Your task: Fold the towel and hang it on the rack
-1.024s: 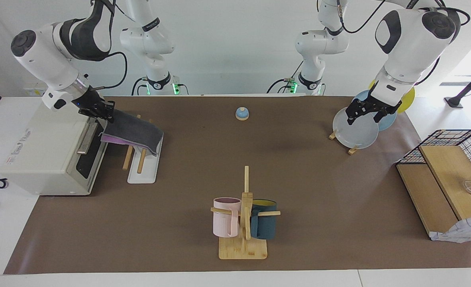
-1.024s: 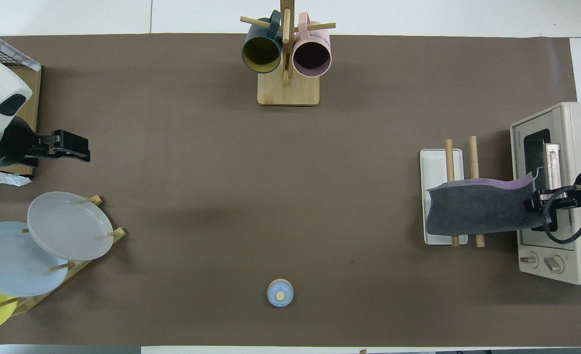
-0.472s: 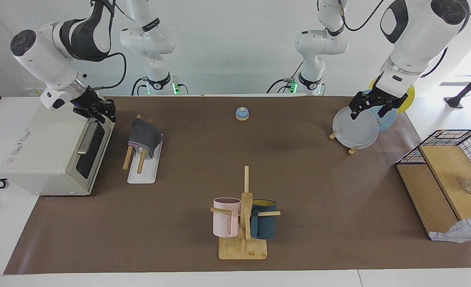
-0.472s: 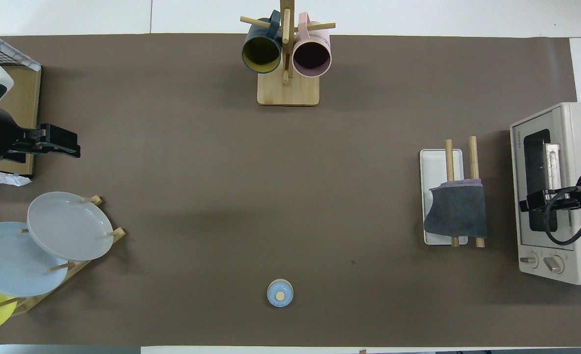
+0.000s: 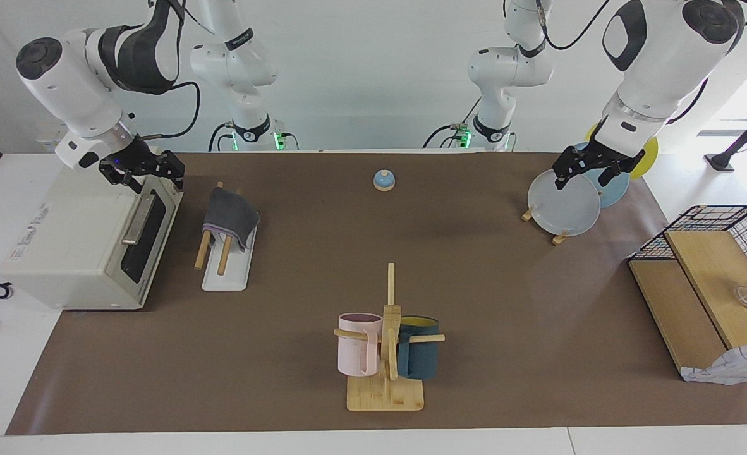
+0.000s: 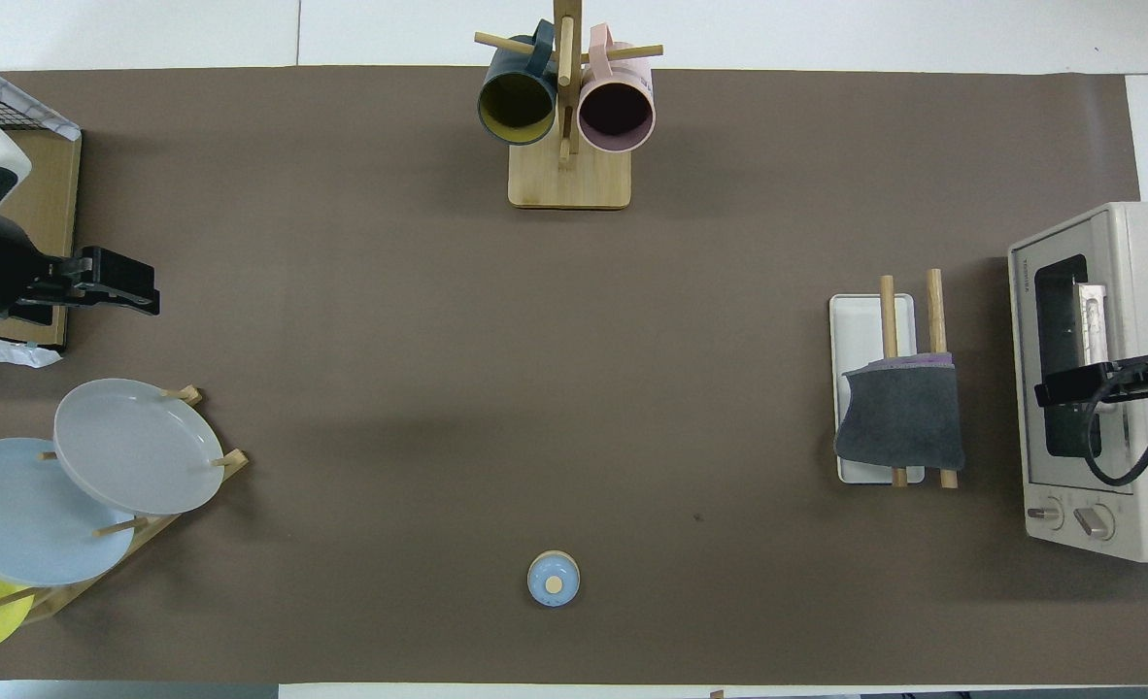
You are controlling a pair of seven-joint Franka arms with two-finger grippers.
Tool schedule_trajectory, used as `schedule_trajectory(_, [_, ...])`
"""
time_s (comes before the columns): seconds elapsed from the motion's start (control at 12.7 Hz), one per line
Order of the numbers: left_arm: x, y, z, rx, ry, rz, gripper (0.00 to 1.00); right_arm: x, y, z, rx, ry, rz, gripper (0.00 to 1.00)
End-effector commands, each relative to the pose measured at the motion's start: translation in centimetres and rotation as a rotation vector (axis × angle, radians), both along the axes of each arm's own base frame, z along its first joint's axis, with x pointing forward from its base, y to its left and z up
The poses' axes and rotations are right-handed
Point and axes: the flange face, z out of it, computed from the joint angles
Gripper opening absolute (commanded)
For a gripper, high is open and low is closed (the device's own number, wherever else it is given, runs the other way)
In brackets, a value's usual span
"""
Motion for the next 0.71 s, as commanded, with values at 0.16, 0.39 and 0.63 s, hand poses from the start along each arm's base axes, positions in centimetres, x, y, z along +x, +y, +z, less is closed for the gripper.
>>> schedule_trajectory(0.16, [0.2,0.3,0.0,0.012,-0.006,-0.013,1.0,1.1,4.4,6.9,-0.083,0.036,0.077,1.0])
schedule_trajectory(0.39, [-0.1,0.4,0.1,0.011,-0.004,-0.01,1.0,2.2,6.3,8.2,-0.077,0.035,0.016,1.0])
schedule_trajectory(0.63, [-0.1,0.3,0.2,0.012,-0.005,-0.002,1.0,2.7,7.0,9.8,-0.068,-0.01,-0.004,1.0])
